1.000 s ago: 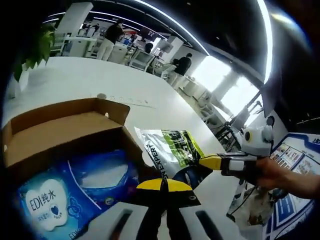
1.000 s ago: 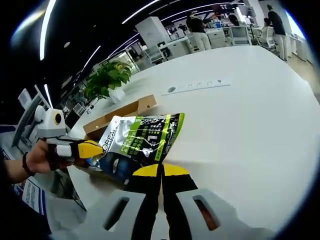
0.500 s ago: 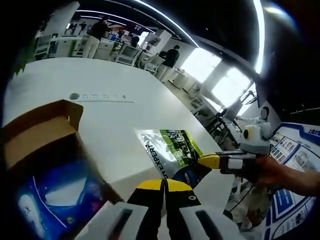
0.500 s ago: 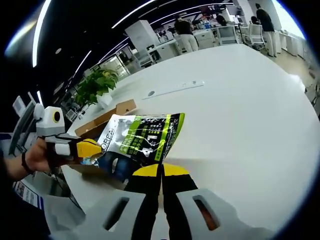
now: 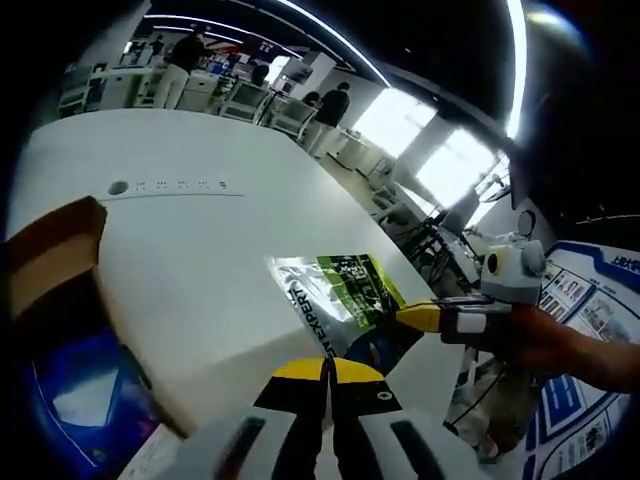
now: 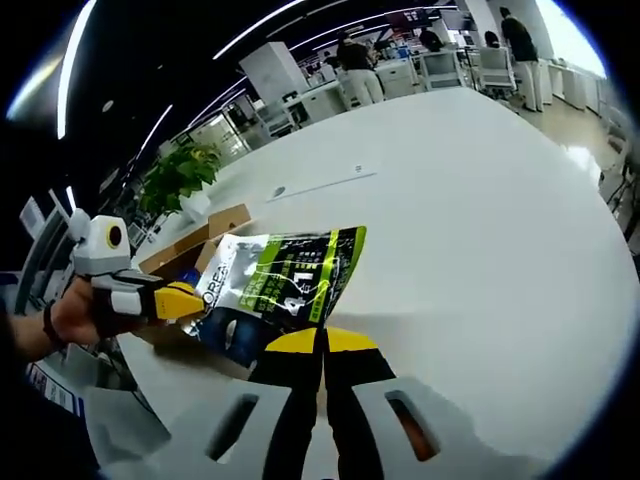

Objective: Operate the shoe box by opening the lid, removing the specified soft item, and placing it in the target area until the item is outside and the box remains undamaged.

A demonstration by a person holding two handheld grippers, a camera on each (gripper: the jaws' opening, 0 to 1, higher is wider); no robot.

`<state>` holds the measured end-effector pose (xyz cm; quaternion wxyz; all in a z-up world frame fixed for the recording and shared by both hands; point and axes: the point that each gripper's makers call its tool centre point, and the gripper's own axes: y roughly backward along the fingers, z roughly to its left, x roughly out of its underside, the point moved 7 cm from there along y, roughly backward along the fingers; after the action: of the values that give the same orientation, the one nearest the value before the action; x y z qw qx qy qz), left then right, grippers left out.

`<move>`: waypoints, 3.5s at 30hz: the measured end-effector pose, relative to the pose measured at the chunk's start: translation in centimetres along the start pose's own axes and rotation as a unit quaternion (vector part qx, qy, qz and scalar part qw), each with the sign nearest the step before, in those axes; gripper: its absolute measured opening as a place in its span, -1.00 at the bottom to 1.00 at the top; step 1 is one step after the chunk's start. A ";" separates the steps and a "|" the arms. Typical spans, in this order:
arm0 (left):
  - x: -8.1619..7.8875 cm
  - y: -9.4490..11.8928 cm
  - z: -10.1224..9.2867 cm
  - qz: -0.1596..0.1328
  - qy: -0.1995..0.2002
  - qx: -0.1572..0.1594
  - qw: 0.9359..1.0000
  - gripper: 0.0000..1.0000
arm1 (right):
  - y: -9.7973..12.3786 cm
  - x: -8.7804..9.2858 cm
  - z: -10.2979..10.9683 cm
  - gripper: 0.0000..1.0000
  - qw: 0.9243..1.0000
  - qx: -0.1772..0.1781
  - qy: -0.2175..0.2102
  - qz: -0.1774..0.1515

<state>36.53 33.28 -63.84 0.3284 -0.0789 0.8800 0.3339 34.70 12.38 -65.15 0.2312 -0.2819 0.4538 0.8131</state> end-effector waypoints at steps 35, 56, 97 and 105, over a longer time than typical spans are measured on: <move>3.7 -4.7 -0.1 0.071 -0.058 -0.075 0.993 -1.00 | -2.3 3.6 -4.0 -1.00 0.999 0.010 -0.011 0.049; 4.9 -6.1 0.4 0.100 -0.062 -0.115 0.986 -0.98 | -2.9 4.7 -3.9 -1.00 0.997 0.012 -0.014 0.068; 5.4 -6.0 2.1 0.116 -0.071 -0.175 0.975 -0.76 | -4.3 5.2 -5.4 -0.93 0.996 0.023 -0.007 0.081; 5.2 -5.1 1.7 0.105 -0.072 -0.172 0.977 -0.68 | -3.6 5.1 -5.5 -0.86 0.997 0.030 -0.003 0.076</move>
<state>35.22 30.90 -70.77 0.3353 -0.0173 0.7868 0.5179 34.58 9.95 -73.14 0.1782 -0.2372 0.4973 0.8153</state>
